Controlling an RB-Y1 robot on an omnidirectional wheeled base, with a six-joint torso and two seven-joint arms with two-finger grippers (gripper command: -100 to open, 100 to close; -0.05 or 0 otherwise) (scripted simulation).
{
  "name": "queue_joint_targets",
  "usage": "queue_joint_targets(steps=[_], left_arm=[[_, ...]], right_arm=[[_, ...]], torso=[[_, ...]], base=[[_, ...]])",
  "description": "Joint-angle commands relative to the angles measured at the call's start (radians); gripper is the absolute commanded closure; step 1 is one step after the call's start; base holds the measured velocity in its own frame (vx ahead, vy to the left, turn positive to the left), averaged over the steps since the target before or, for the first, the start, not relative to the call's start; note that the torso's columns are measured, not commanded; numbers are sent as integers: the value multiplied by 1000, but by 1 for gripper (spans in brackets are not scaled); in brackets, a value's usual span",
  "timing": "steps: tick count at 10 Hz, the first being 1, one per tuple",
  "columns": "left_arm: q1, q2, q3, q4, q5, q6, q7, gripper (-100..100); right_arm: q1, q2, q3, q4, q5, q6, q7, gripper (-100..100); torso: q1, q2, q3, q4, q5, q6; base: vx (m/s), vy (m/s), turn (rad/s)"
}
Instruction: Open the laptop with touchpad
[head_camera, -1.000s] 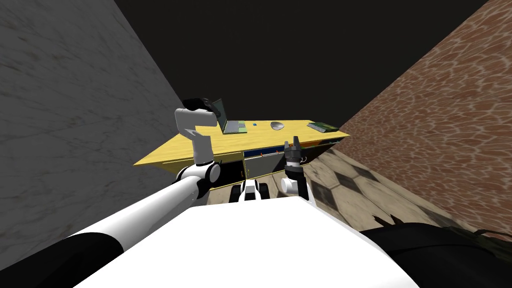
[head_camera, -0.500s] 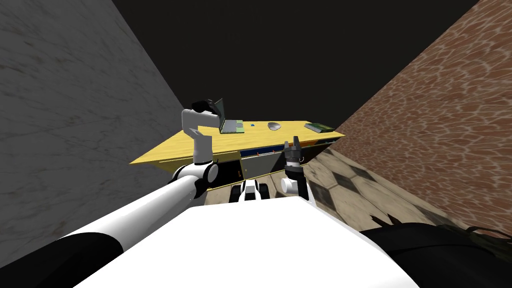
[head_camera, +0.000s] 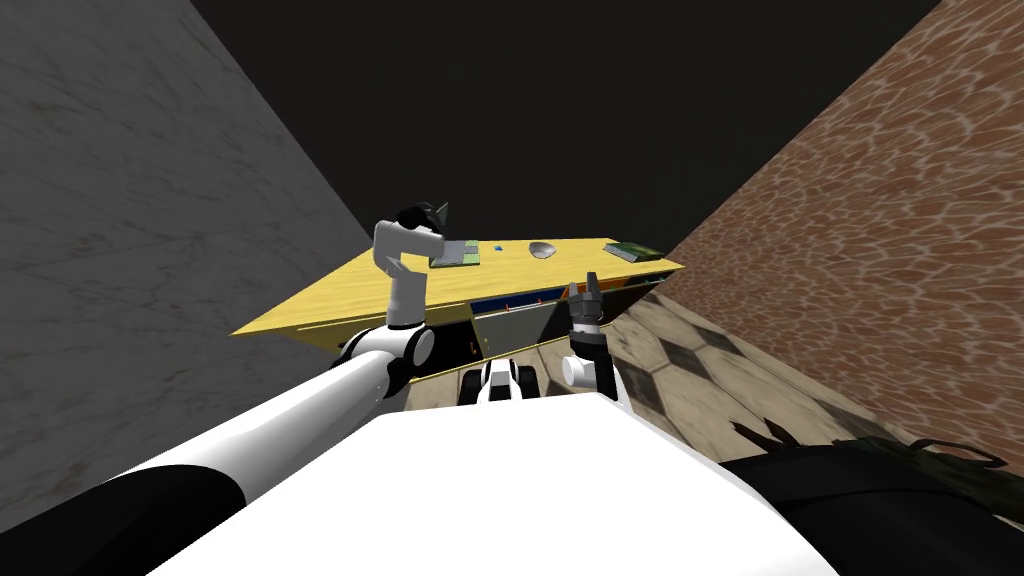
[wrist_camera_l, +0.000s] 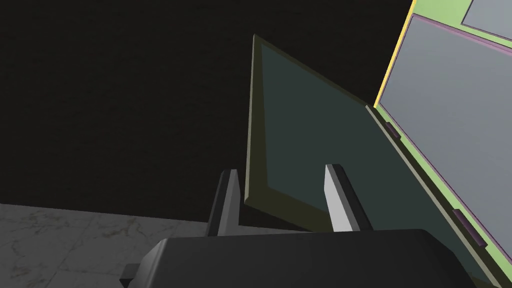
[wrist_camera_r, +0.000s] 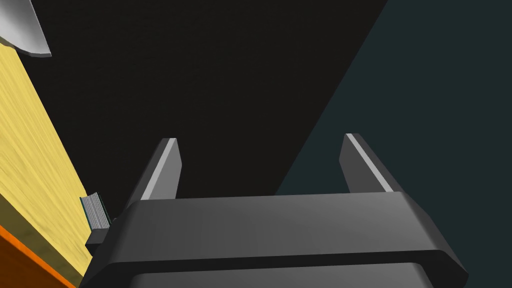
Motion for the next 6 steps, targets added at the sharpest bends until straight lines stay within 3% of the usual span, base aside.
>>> queue_joint_targets(steps=[1,6], left_arm=[[22,20,-37,42,-28,-47,-53,100],[58,54,-99,111,-75,-124,-141,100]], right_arm=[[0,0,0,0,0,0,0,0],[0,0,0,0,0,0,0,0]], torso=[[1,2,1,0,1,-1],[-1,0,0,2,-1,0]], base=[[-5,-78,-28],[-7,-68,-6]])
